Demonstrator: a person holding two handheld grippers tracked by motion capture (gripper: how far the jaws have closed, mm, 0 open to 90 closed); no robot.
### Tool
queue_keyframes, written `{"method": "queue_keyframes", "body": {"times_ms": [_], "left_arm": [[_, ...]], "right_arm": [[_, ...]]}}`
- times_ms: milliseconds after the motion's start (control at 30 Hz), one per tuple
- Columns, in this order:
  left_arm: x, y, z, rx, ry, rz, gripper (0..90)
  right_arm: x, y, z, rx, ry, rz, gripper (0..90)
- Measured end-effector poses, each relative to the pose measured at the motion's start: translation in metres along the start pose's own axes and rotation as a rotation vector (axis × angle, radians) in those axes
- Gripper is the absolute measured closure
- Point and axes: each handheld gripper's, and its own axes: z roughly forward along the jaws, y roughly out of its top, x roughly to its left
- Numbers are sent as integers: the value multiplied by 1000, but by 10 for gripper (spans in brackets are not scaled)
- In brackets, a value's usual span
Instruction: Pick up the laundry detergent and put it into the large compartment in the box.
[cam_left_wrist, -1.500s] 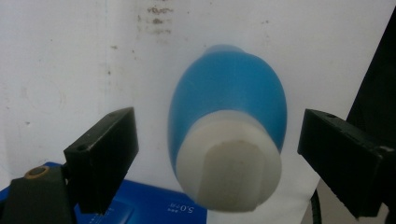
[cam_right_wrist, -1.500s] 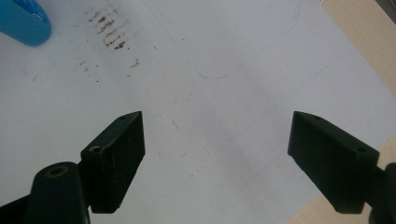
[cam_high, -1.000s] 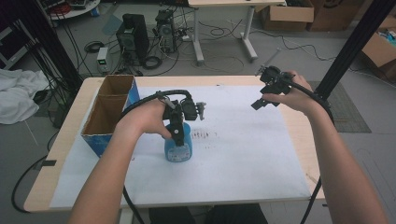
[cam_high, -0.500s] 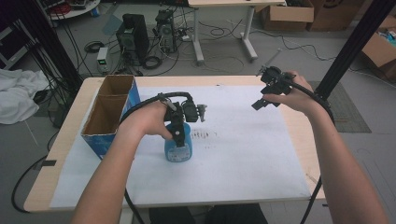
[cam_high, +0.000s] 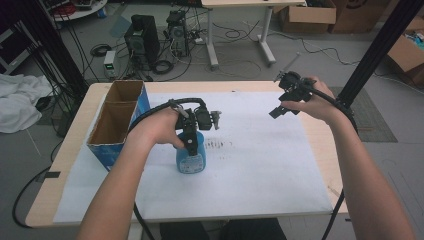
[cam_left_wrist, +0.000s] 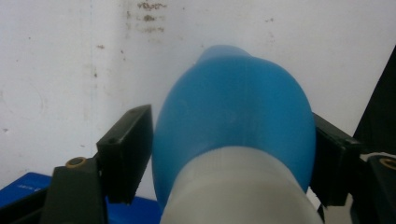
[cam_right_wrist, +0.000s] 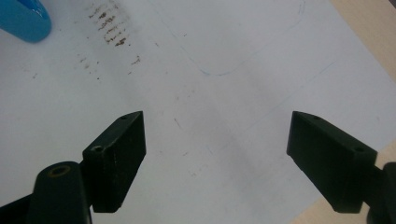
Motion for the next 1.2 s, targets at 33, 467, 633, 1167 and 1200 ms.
{"method": "queue_keyframes", "body": {"times_ms": [33,467,633,1167,1200], "left_arm": [[0,0,0,2,-1,-2,284],[2,0,2,11,-4,-2,318],[2,-1,2,5,-18,-1,347],[2,-2,0,-4,-25,0,368],[3,-2,0,-5,-24,1,370]], "right_arm": [[0,0,0,0,-1,0,197],[-1,-1,-1,5,0,0,197],[-1,-1,-1,6,0,-1,198],[-1,-1,-3,-2,-4,2,203],[-1,-2,-3,-4,-4,2,203]]}}
